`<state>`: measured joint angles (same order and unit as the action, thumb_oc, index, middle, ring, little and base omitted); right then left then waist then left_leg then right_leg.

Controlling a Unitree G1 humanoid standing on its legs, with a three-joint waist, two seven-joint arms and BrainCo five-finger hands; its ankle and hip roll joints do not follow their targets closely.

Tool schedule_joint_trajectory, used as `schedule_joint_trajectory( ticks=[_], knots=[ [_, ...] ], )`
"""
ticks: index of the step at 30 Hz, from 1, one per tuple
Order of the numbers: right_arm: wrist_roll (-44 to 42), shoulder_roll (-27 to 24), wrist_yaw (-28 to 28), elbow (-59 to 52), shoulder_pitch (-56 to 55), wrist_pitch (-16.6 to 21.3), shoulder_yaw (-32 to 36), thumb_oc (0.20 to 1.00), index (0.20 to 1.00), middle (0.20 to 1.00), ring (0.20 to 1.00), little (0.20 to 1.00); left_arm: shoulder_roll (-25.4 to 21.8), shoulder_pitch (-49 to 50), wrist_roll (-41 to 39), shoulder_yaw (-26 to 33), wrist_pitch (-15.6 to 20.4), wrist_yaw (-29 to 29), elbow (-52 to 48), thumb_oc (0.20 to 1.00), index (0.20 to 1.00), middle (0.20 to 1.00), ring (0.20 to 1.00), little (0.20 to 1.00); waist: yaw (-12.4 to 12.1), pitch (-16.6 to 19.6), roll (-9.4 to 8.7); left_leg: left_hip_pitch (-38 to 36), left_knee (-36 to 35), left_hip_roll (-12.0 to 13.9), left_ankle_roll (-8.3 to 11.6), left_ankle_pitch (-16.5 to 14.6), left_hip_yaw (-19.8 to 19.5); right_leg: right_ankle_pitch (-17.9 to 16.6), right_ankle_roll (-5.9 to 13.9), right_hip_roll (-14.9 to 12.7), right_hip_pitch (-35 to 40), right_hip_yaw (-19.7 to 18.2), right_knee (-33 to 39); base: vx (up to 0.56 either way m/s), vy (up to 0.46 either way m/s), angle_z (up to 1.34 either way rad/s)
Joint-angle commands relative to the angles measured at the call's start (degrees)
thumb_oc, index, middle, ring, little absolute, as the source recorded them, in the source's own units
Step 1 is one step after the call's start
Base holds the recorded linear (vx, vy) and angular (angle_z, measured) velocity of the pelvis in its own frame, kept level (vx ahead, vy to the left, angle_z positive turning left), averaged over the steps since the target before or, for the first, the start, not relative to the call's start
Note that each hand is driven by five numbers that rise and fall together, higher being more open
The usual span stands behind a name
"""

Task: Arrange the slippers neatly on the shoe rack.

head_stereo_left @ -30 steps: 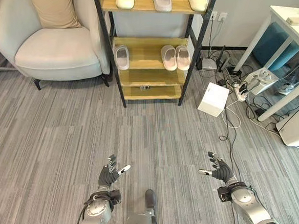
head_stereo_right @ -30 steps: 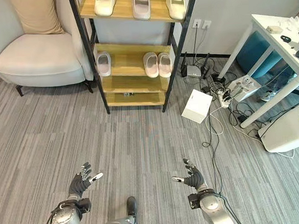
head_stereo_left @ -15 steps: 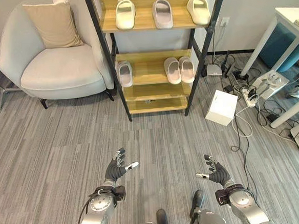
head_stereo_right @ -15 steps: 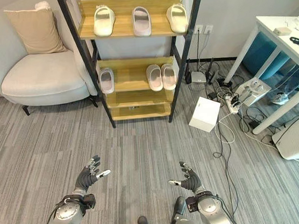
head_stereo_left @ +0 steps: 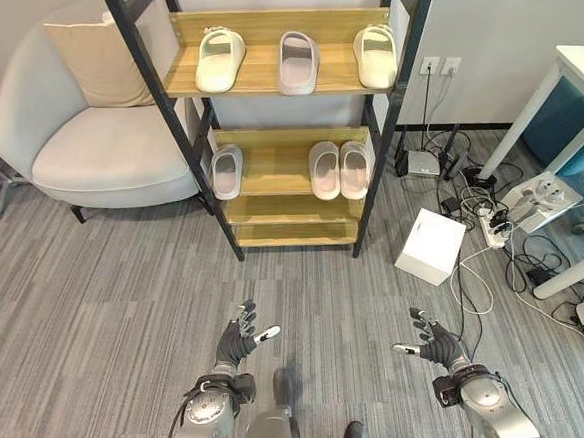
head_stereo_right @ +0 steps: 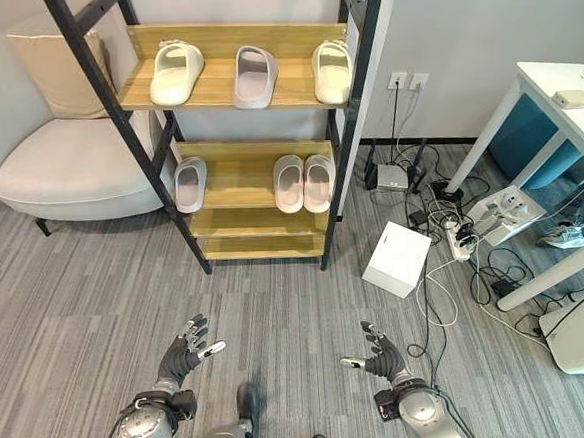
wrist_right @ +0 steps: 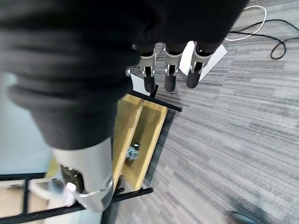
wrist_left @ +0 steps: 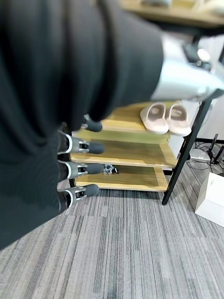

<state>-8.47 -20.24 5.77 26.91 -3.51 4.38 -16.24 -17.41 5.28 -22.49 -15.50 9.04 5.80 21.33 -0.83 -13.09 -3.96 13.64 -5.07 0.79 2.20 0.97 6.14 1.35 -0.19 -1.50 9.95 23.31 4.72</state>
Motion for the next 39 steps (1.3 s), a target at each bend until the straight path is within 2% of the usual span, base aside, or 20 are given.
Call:
schedule_joint_trajectory(
  ticks=[1, 3, 4, 6, 7, 8, 9, 10, 11, 12, 15, 18, 19, 23, 30, 32, 34, 37, 38, 39],
  knots=[
    [-0.1, -0.9, 0.5, -2.4, 1.3, 1.9, 1.2, 1.000, 1.000, 1.000, 1.000, 1.000, -0.9, -1.1, -0.9, 1.9, 1.9, 1.2, -2.1, 1.000, 1.000, 1.000, 1.000, 1.000, -1.7, 0.6, 0.41, -5.0, 0.1, 0.9, 0.58, -2.4, -0.2, 11.5, 3.11, -0.9, 3.0, -0.2, -3.2, 0.39, 0.241, 0.14],
    [0.9, -0.1, 0.3, -2.8, 1.3, 1.8, 0.8, 1.000, 1.000, 1.000, 1.000, 1.000, -0.9, -0.5, -0.7, 1.8, 1.8, 1.0, -2.1, 1.000, 1.000, 1.000, 1.000, 1.000, -1.7, 1.8, 0.62, -5.8, 0.1, 0.2, -0.16, 1.4, -0.6, 12.0, 3.87, -1.8, 3.2, 0.1, -6.1, 0.46, 0.291, -0.29],
    [1.5, 0.2, 0.1, -2.4, 1.7, 1.7, 0.4, 1.000, 1.000, 1.000, 1.000, 1.000, -1.2, -0.7, -0.3, 1.6, 1.7, 0.9, -1.5, 1.000, 1.000, 1.000, 1.000, 1.000, -2.0, 2.3, 0.19, -6.8, 0.1, -0.5, -0.99, 1.4, -0.4, 11.9, 4.63, -3.1, 2.8, -0.1, -9.2, 0.64, 0.434, -0.25],
    [0.4, 2.2, -0.7, -2.7, 2.4, 1.7, -0.4, 1.000, 1.000, 1.000, 1.000, 1.000, -2.9, -0.4, 0.3, 0.9, 1.5, 0.8, -1.2, 1.000, 1.000, 1.000, 1.000, 1.000, -1.4, 2.3, -0.84, -10.8, 2.3, -3.5, -4.84, -2.6, 0.5, 4.6, 7.58, -10.4, -3.9, -0.9, -31.6, 0.66, 0.528, -0.14],
    [0.4, 2.6, -0.7, -2.6, 2.5, 1.8, -0.4, 1.000, 1.000, 1.000, 1.000, 1.000, -3.3, -0.6, 0.3, 0.8, 1.4, 0.7, -1.0, 1.000, 1.000, 1.000, 1.000, 1.000, -1.0, 2.2, -0.80, -12.2, 2.5, -4.2, -5.64, -3.8, 0.8, 2.0, 8.24, -11.8, -5.0, -0.8, -35.7, 0.40, 0.362, -0.07],
    [0.5, 3.1, -0.8, -2.5, 2.4, 1.7, -0.5, 1.000, 1.000, 1.000, 1.000, 1.000, -3.5, -0.6, 0.3, 0.7, 1.4, 0.7, -1.0, 1.000, 1.000, 1.000, 1.000, 1.000, -0.9, 1.8, -0.66, -13.8, 2.3, -4.6, -6.40, -4.7, 0.9, 0.9, 8.51, -13.1, -6.8, -0.9, -39.8, 0.31, 0.248, 0.20],
    [0.7, 3.4, -0.7, -2.2, 2.4, 1.7, -0.6, 1.000, 1.000, 1.000, 1.000, 1.000, -3.5, -0.8, 0.2, 0.5, 1.3, 0.7, -0.9, 1.000, 1.000, 1.000, 1.000, 1.000, -0.6, 1.6, -0.33, -15.4, 1.6, -4.9, -6.72, -5.2, 1.2, 1.2, 7.81, -13.6, -8.8, -1.1, -41.7, 0.25, 0.186, 0.25],
    [0.6, 3.4, -0.8, -2.3, 2.1, 1.5, -0.6, 1.000, 1.000, 1.000, 1.000, 1.000, -3.5, -0.9, 0.2, 0.5, 1.4, 0.7, -1.1, 1.000, 1.000, 1.000, 1.000, 1.000, -0.5, 1.4, 0.18, -16.6, 0.9, -4.7, -6.75, -5.2, 1.1, 2.1, 7.63, -13.4, -9.5, -0.9, -40.2, 0.37, 0.125, 0.33],
    [0.6, 3.2, -1.2, -2.8, 1.5, 1.4, -0.3, 1.000, 1.000, 1.000, 1.000, 1.000, -3.9, -0.6, 0.2, 0.6, 1.5, 0.0, -1.9, 1.000, 1.000, 1.000, 1.000, 1.000, -0.7, 0.9, 1.50, -18.3, 0.5, -3.7, -6.16, -6.0, 1.2, 5.8, 7.38, -11.7, -9.1, 0.7, -32.4, 0.31, 0.000, 0.49],
    [0.6, 3.2, -1.2, -3.0, 1.5, 1.1, -0.1, 1.000, 1.000, 1.000, 1.000, 1.000, -4.1, -0.5, 0.5, 0.5, 1.3, -0.3, -3.0, 1.000, 1.000, 1.000, 1.000, 1.000, -0.7, 0.6, 2.34, -18.3, 0.7, -2.7, -6.03, -5.7, 1.2, 6.7, 6.69, -10.2, -10.0, 0.9, -26.3, 0.28, -0.072, 0.43],
    [0.6, 2.9, -1.2, -3.8, 1.3, 1.1, 0.0, 1.000, 1.000, 1.000, 1.000, 1.000, -4.4, -1.2, 2.1, 0.4, 1.6, -0.8, -3.6, 1.000, 1.000, 1.000, 1.000, 1.000, -0.6, 0.6, 2.37, -17.9, 2.2, -1.9, -5.46, -6.6, 0.5, 5.7, 7.23, -8.0, -8.6, -3.4, -13.2, 0.13, -0.140, 0.17],
    [0.9, 3.0, -1.4, -3.2, 1.1, 0.9, -0.1, 1.000, 1.000, 1.000, 1.000, 1.000, -4.1, -1.1, 2.6, 0.2, 1.4, -1.1, -3.7, 1.000, 1.000, 1.000, 1.000, 1.000, -1.0, 1.2, 2.05, -18.5, 2.3, -1.9, -5.09, -7.0, 0.6, 4.6, 7.42, -7.3, -7.1, -4.0, -10.3, 0.13, -0.131, 0.25],
    [0.8, 2.7, -1.7, -3.5, 0.9, 1.0, -0.4, 1.000, 1.000, 1.000, 1.000, 1.000, -3.7, -0.9, 2.6, 0.2, 1.6, -1.3, -3.6, 1.000, 1.000, 1.000, 1.000, 1.000, -1.1, 2.4, 1.84, -19.2, 1.9, -1.6, -4.53, -7.0, 0.6, 4.3, 7.32, -6.2, -5.4, -4.5, -7.5, 0.23, -0.243, 0.18],
    [0.7, 2.1, -2.0, -3.3, 0.3, 1.4, -0.8, 1.000, 1.000, 1.000, 1.000, 1.000, -2.8, 0.1, 2.6, -0.7, 1.1, -2.1, -3.7, 1.000, 1.000, 1.000, 1.000, 1.000, -1.0, 3.7, 1.93, -21.2, 0.1, -0.6, -2.93, -6.3, -0.3, 4.6, 5.84, -3.9, -0.8, -3.9, -1.0, 0.15, -0.270, -0.14],
    [0.4, 1.4, -2.4, -3.2, -0.2, 1.9, -1.1, 1.000, 1.000, 1.000, 1.000, 1.000, -2.0, 0.9, 1.6, -1.0, 0.9, -2.0, -2.9, 1.000, 1.000, 1.000, 1.000, 1.000, -1.0, 3.2, 2.45, -21.4, 0.1, 1.1, -0.88, -4.9, -2.1, 7.2, 3.45, -1.6, 0.6, -4.0, 0.3, -0.01, -0.224, -0.03],
    [-0.1, 0.7, -1.9, -3.0, 0.8, 2.0, -0.9, 1.000, 1.000, 1.000, 1.000, 1.000, -2.0, -0.5, 1.4, -1.6, 1.1, -1.7, -2.5, 1.000, 1.000, 1.000, 1.000, 1.000, -1.0, 0.8, 1.90, -14.1, 10.6, -0.4, -0.21, -4.5, -2.1, 7.1, 3.09, -2.8, 0.0, -2.5, 0.3, -0.20, -0.114, 0.04],
    [0.2, 0.0, -1.2, -2.5, 1.7, 1.8, -0.9, 1.000, 1.000, 1.000, 1.000, 1.000, -1.7, -1.7, 1.1, -1.9, 1.3, -1.5, -2.1, 1.000, 1.000, 1.000, 1.000, 1.000, -1.1, 0.8, 2.03, -9.7, 10.4, -2.7, -0.18, -4.2, -2.7, 6.8, 3.24, -2.9, -0.9, -1.5, 0.3, -0.14, 0.035, 0.38],
    [1.4, -0.1, -1.3, -2.5, 1.7, 1.5, -0.9, 1.000, 1.000, 1.000, 1.000, 1.000, -0.8, -0.6, 0.3, -2.1, 1.4, -1.7, -2.2, 1.000, 1.000, 1.000, 1.000, 1.000, -0.9, 2.7, 3.16, -13.1, 3.7, -3.7, -2.17, -4.8, -3.5, 6.3, 4.14, -2.0, -1.3, -1.3, 0.3, 0.04, 0.143, 0.13],
    [2.4, 0.5, -1.0, -1.7, 2.1, 0.9, -1.1, 1.000, 1.000, 1.000, 1.000, 1.000, -1.3, -0.6, 0.5, -2.6, 1.1, -1.6, -1.8, 1.000, 1.000, 1.000, 1.000, 1.000, -0.6, 2.6, 3.81, -14.6, 2.0, -3.0, -3.12, -4.8, -2.7, 7.0, 4.82, -3.1, -4.5, -0.7, -7.3, 0.04, 0.156, -0.24],
    [2.4, 0.5, -1.0, -1.6, 2.1, 0.9, -1.1, 1.000, 1.000, 1.000, 1.000, 1.000, -1.3, -0.6, 0.5, -2.6, 1.1, -1.6, -1.8, 1.000, 1.000, 1.000, 1.000, 1.000, -0.6, 2.7, 3.80, -14.6, 1.9, -3.0, -3.15, -4.7, -2.6, 7.3, 4.85, -3.2, -4.9, -0.8, -7.8, -0.01, 0.153, -0.30]
  ],
)
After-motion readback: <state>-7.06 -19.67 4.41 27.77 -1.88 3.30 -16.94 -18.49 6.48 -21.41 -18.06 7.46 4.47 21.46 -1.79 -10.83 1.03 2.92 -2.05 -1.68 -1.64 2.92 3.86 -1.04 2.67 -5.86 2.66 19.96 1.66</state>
